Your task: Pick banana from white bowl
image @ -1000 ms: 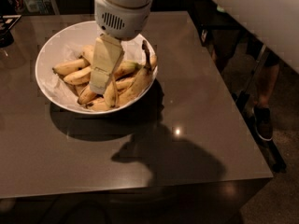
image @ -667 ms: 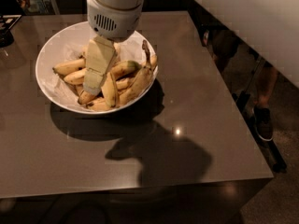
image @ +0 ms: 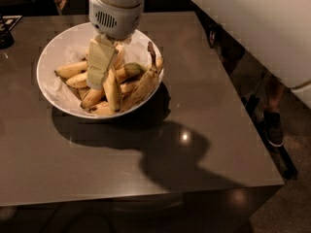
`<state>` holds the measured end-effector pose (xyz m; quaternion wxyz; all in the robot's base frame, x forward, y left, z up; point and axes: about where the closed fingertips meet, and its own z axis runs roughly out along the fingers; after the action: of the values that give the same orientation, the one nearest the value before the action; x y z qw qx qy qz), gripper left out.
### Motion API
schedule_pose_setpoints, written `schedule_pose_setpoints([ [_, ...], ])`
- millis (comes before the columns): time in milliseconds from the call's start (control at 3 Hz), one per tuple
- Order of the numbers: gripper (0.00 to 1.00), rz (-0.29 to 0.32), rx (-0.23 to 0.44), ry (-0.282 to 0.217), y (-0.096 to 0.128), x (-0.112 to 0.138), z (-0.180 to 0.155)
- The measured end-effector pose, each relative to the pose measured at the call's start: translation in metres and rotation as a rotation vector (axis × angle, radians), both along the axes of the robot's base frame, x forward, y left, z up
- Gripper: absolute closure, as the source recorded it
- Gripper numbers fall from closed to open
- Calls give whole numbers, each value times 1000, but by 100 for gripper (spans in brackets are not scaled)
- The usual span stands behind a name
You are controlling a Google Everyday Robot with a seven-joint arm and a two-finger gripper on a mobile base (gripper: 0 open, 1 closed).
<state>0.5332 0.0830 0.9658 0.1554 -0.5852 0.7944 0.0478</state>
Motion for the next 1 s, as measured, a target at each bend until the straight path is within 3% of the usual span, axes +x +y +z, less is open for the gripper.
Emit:
schedule_pose_setpoints([
  [1000, 28, 0, -13, 92, 15, 15, -17],
])
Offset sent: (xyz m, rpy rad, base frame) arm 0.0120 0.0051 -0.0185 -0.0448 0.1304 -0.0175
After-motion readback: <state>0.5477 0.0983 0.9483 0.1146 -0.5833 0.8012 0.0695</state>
